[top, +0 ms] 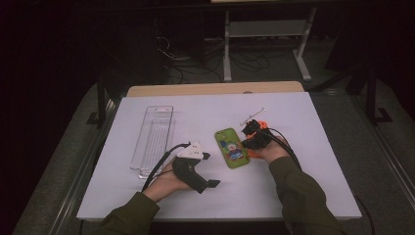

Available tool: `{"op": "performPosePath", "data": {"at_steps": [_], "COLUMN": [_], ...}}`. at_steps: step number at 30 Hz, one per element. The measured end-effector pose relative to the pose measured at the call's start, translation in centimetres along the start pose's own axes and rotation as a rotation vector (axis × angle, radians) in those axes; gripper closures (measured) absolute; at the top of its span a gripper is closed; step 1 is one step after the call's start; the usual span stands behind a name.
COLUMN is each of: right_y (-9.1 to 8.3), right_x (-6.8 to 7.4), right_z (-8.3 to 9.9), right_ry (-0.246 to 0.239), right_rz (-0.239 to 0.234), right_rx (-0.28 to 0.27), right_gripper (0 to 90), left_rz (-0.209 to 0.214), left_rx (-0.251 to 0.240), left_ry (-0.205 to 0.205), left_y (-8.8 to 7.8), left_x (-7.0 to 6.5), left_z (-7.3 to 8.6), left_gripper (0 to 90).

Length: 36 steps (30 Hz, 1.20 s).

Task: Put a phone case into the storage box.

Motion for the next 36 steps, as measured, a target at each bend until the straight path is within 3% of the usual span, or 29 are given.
{"op": "performPosePath", "data": {"at_steps": [13,25,31,36], "right_y": [-0.2,-1.3,-2.1,-2.6], "right_x": [-0.5,-1.8,-3.1,-3.9], "right_z": [0.6,2.2,3.3,4.0], "right_ry": [-0.005,0.005,0.037,0.066], "right_rz": [0.021,0.061,0.102,0.096], "right_rx": [0.021,0.032,0.035,0.018], "right_gripper": [88.9,88.8,88.8,88.8], "left_rz": [0.000,-0.008,-0.009,-0.010], "left_rx": [-0.001,0.012,0.018,0.024], "left_ry": [-0.003,-0.003,-0.001,-0.001], "left_y": [0.1,0.0,0.1,0.4], "left_x": [0.0,0.2,0.3,0.4], "left_z": [0.0,0.2,0.3,0.4], "left_gripper": [0.0,0.0,0.0,0.0]}}
Point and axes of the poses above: each handheld gripper's, and its own axes: y roughly forward along the jaws, z roughly out of its underside, x roughly to its left, the point moved 9 cm from there along y, roughly forward along the jaws, and after that the axes turned 2 degrees about z, right-handed, at the moved point
